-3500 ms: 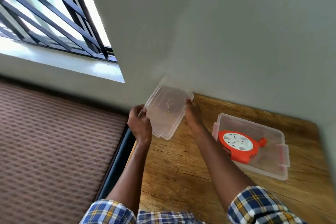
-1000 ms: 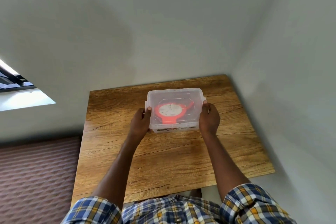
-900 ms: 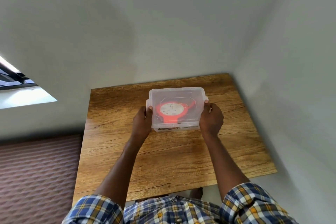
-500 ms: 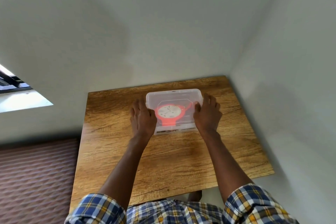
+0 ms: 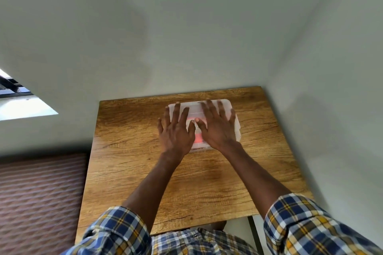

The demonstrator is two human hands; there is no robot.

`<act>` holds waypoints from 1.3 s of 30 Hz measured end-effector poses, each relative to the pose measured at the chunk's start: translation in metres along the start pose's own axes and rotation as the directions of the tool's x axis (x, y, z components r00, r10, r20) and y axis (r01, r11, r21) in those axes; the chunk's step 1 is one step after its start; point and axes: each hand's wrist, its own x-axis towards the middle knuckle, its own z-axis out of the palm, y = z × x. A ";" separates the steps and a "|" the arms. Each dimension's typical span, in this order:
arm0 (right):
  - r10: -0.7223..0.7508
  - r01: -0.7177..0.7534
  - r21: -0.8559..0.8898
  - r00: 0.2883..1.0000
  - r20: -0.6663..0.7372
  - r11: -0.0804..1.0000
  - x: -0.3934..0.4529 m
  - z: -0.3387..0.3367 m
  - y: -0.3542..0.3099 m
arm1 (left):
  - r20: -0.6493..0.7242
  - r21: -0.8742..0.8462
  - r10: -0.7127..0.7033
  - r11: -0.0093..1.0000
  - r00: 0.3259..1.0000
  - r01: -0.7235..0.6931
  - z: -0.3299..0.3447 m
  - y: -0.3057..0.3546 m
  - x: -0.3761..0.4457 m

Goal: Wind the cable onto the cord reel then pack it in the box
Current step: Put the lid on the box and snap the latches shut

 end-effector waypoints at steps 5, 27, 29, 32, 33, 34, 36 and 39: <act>-0.105 0.100 0.068 0.992 0.067 0.993 0.003 0.000 -0.001 | 0.035 0.003 -0.037 0.999 0.999 0.037 -0.004 0.003 0.000; -0.387 0.379 0.100 0.920 0.069 0.920 0.037 -0.027 -0.064 | 0.336 -0.788 -0.431 0.359 0.838 0.501 -0.005 -0.057 -0.041; -0.433 0.426 0.077 0.886 0.164 0.901 0.053 -0.023 -0.087 | 0.348 -0.835 -0.423 0.265 0.836 0.482 -0.003 -0.052 -0.041; -0.441 0.463 0.003 0.843 0.309 0.886 0.074 -0.013 -0.107 | 0.433 -0.855 -0.456 0.065 0.778 0.514 0.002 -0.052 -0.039; -0.438 0.475 -0.021 0.827 0.352 0.880 0.080 -0.012 -0.110 | 0.474 -0.848 -0.453 -0.003 0.755 0.531 0.003 -0.052 -0.039; -0.438 0.487 -0.033 0.810 0.391 0.873 0.084 -0.012 -0.113 | 0.499 -0.843 -0.441 -0.049 0.746 0.536 0.005 -0.052 -0.040; -0.425 0.502 -0.048 0.776 0.466 0.864 0.088 -0.014 -0.115 | 0.518 -0.839 -0.438 -0.093 0.735 0.536 0.008 -0.049 -0.041; -0.391 0.510 -0.082 0.743 0.543 0.856 0.095 -0.017 -0.119 | 0.530 -0.826 -0.444 -0.079 0.723 0.558 0.006 -0.049 -0.040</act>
